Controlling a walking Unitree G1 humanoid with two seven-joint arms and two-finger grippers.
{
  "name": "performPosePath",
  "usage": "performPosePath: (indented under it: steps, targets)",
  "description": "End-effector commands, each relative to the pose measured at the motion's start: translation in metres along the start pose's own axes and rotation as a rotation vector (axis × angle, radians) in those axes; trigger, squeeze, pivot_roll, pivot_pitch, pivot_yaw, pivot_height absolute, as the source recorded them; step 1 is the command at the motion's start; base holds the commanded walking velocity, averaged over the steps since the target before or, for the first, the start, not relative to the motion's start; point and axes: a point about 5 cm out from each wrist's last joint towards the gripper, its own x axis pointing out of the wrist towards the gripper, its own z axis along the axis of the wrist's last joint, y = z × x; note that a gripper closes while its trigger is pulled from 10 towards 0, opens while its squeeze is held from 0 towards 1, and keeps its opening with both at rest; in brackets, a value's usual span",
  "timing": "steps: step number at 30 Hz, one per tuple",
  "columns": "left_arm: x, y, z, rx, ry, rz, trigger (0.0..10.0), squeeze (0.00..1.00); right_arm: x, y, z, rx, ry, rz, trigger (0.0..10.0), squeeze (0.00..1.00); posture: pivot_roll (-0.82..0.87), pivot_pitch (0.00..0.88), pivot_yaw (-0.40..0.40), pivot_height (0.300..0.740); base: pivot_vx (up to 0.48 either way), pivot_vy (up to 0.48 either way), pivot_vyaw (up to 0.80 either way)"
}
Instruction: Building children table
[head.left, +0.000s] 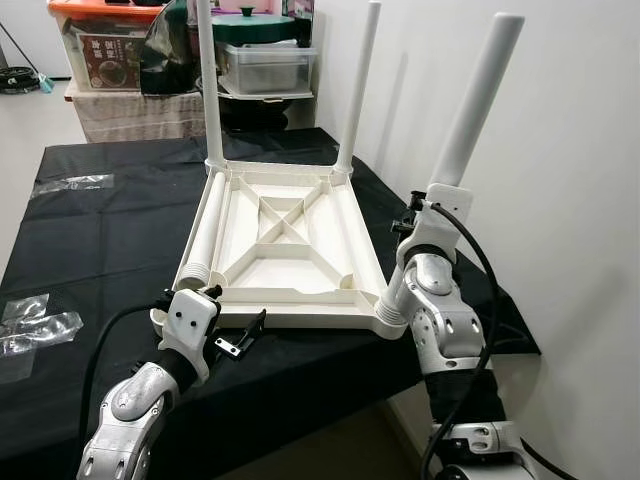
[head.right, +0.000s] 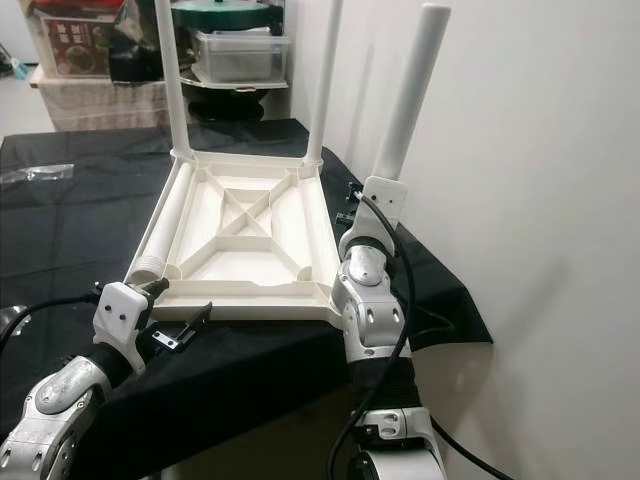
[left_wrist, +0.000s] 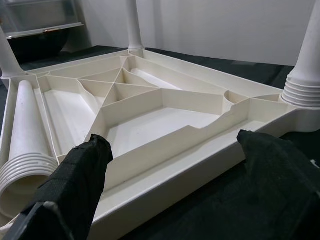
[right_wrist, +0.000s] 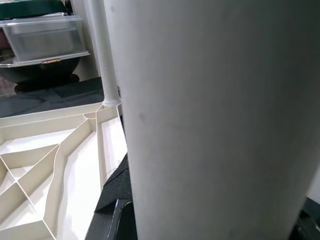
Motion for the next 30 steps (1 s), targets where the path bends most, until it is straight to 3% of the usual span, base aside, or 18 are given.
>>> performPosePath:
  steps: [1,23,30]
  targets:
    - [0.003,-0.003,0.000,0.004,-0.005,-0.019,10.0,0.00,-0.001,-0.011,-0.037,-0.035,0.158,-0.037,10.0,0.00,0.02,0.000,-0.077,0.740,0.000,0.000,0.00]
    - [0.004,-0.001,0.001,0.009,-0.010,-0.016,10.0,0.00,-0.003,-0.010,-0.027,-0.026,0.080,-0.033,10.0,0.00,0.03,0.000,-0.078,0.740,0.000,0.000,0.00]
    - [0.004,0.002,0.004,-0.031,-0.021,0.005,10.0,0.00,-0.003,-0.008,-0.026,-0.033,0.065,-0.025,10.0,0.00,0.03,0.000,-0.077,0.740,0.000,0.000,0.00]
